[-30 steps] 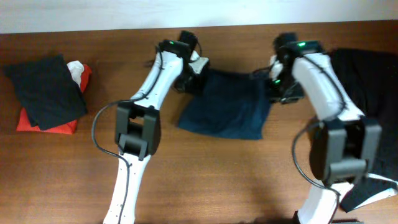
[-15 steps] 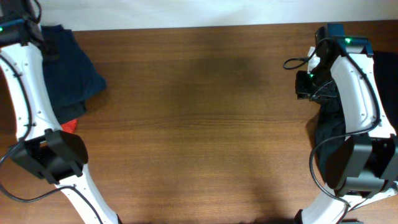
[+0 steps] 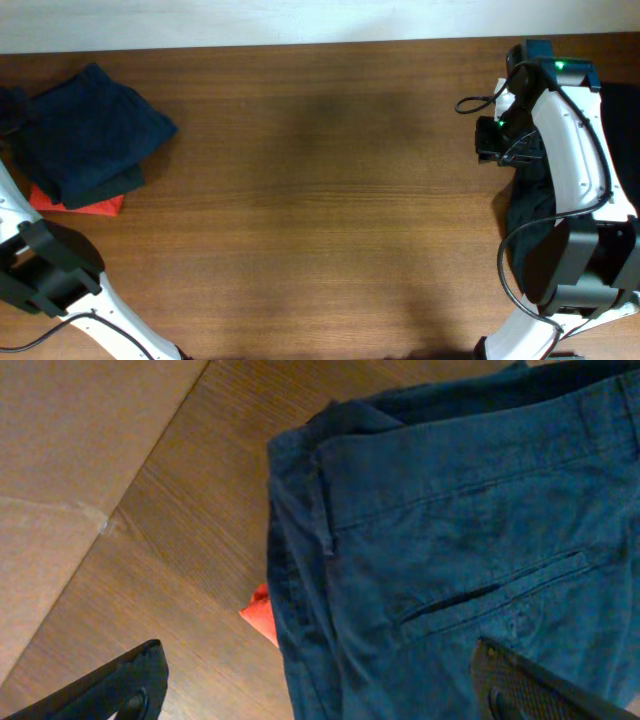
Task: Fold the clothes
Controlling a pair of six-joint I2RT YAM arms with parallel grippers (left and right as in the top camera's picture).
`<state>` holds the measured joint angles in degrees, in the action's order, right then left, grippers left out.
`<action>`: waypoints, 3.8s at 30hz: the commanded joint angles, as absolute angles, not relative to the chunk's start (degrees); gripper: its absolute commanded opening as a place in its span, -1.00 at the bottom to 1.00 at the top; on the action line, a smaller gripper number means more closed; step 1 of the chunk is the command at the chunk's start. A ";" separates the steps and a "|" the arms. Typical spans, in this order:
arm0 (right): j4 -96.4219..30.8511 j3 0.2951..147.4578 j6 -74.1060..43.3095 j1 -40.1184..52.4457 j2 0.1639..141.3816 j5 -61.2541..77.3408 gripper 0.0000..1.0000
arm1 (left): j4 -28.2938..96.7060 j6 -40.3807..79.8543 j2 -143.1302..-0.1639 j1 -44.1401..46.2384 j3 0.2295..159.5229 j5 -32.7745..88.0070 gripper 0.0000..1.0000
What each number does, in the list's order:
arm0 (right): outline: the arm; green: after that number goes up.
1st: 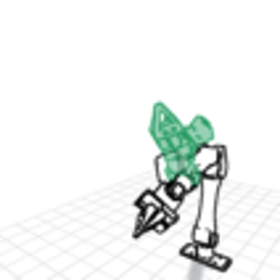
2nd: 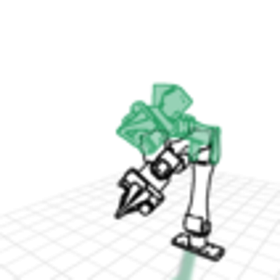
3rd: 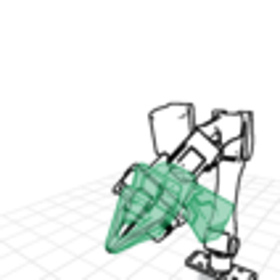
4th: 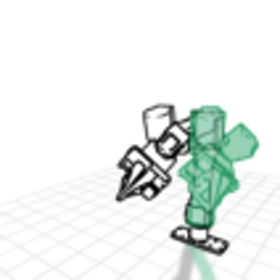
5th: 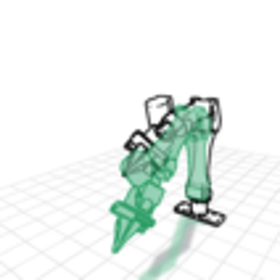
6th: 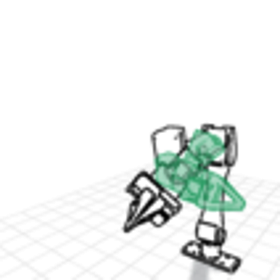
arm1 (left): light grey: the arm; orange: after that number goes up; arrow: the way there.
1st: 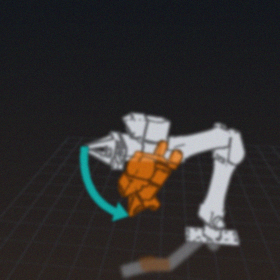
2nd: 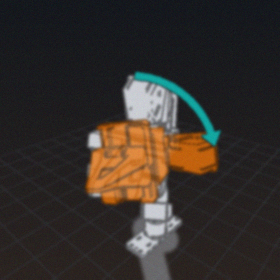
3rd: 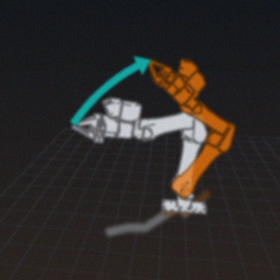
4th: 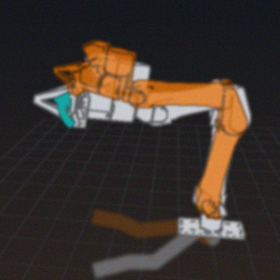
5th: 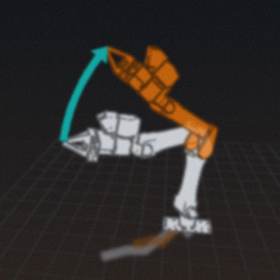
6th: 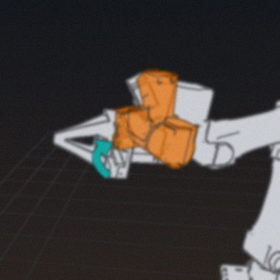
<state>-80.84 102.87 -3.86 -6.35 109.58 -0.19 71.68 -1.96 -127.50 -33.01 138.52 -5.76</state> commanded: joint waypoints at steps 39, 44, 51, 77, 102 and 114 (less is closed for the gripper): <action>-58.52 49.76 -8.45 -1.34 44.27 7.94 0.97 | 49.28 3.20 -35.31 -0.89 44.53 6.22 0.98; -58.48 49.76 -8.45 -1.34 47.22 7.94 0.97 | 49.32 3.20 -35.27 -0.91 44.53 6.22 0.98; -57.63 49.65 -7.38 -1.08 44.62 4.62 0.97 | 49.32 3.20 -35.29 -0.89 44.53 6.22 0.98; -4.21 0.32 -4.93 1.54 0.36 3.16 0.97 | 49.32 3.22 -35.27 -0.89 44.53 6.22 0.98; -4.19 0.32 -4.93 1.54 0.36 3.16 0.97 | 6.35 2.26 -0.27 2.52 2.22 -0.54 0.98; -4.21 0.32 -4.93 1.54 0.36 3.16 0.97 | 4.73 1.69 -0.30 2.61 0.51 -0.67 0.98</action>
